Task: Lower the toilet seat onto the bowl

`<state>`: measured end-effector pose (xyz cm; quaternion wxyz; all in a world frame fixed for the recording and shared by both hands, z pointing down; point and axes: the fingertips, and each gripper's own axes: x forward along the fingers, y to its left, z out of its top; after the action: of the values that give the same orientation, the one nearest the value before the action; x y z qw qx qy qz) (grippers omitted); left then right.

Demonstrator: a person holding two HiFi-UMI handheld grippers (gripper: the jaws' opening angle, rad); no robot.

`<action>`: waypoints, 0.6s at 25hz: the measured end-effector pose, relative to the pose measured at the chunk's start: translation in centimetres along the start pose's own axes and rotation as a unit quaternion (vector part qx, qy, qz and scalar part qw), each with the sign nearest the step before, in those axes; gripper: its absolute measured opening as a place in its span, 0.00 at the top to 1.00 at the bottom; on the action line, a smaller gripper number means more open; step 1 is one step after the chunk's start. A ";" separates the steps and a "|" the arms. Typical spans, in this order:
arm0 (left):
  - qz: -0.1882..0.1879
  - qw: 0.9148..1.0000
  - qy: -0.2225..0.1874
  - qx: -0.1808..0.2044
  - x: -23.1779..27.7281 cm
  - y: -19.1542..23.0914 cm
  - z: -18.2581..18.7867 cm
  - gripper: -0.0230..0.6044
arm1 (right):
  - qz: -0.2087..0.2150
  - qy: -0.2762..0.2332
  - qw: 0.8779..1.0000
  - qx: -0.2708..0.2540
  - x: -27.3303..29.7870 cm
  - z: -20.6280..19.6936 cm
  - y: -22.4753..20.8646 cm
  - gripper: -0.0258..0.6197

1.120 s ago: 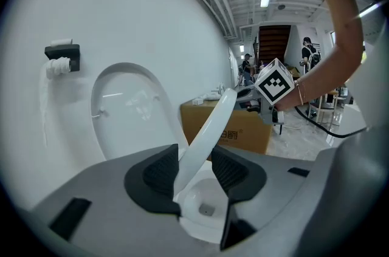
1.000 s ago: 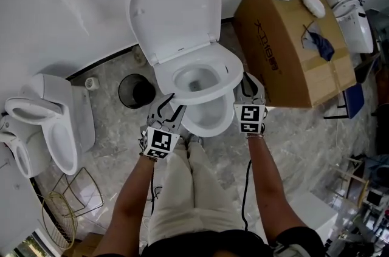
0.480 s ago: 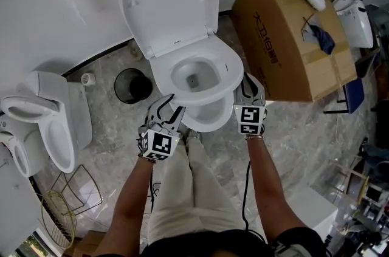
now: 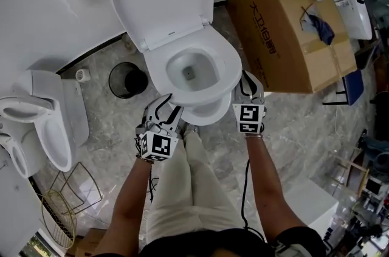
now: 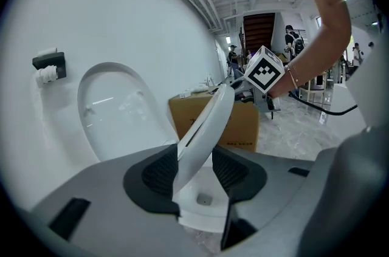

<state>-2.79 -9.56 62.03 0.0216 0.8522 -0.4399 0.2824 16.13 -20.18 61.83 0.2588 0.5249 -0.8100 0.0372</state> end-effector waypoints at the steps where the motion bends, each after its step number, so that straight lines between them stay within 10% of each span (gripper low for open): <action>1: -0.002 1.000 0.002 0.003 0.0 -0.3 -0.2 0.69 | 0.002 0.003 1.000 0.002 -0.1 -0.3 0.1 0.88; 15: -0.042 0.998 0.029 0.039 0.3 -4.1 -3.1 0.67 | 0.097 0.055 0.989 0.102 -3.1 -6.3 0.4 0.86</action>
<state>-1.00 -6.44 65.69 0.0127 0.8618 -0.3913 0.3225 19.17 -15.29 65.95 0.2434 0.4649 -0.8335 0.1728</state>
